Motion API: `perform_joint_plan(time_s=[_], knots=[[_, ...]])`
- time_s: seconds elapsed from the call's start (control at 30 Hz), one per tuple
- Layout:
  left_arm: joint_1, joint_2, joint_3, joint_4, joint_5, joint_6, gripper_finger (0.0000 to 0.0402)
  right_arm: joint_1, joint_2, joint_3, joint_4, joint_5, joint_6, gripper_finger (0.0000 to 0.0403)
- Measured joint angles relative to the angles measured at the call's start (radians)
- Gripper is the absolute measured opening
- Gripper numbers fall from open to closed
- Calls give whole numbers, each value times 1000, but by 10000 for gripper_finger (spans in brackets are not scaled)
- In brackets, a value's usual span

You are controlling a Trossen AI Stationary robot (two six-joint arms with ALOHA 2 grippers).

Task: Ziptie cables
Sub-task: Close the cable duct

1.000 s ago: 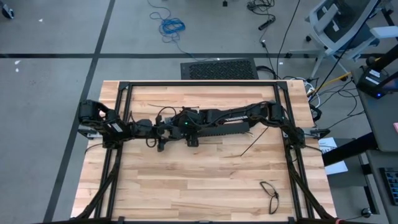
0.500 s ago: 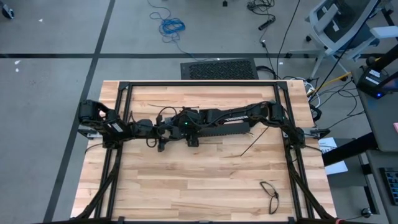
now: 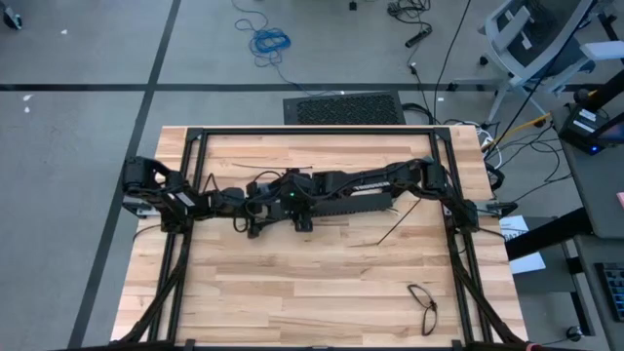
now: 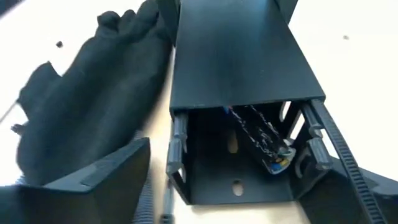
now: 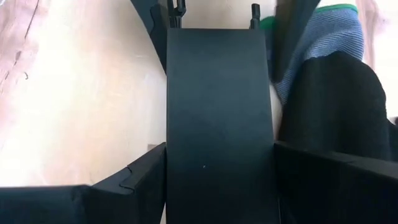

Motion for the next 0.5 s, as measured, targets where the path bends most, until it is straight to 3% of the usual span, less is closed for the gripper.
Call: perform_joint_plan(time_s=[0.13, 0.27, 0.5], knots=[[0, 0, 0, 23, -94, 71, 390, -2, 0, 1, -12, 16, 2, 242], [0, -12, -1, 45, -195, 89, 395, -6, -2, 2, -26, 42, 6, 242], [-27, -151, -3, -104, -207, 86, 394, -11, -5, 3, -47, 53, 2, 242]])
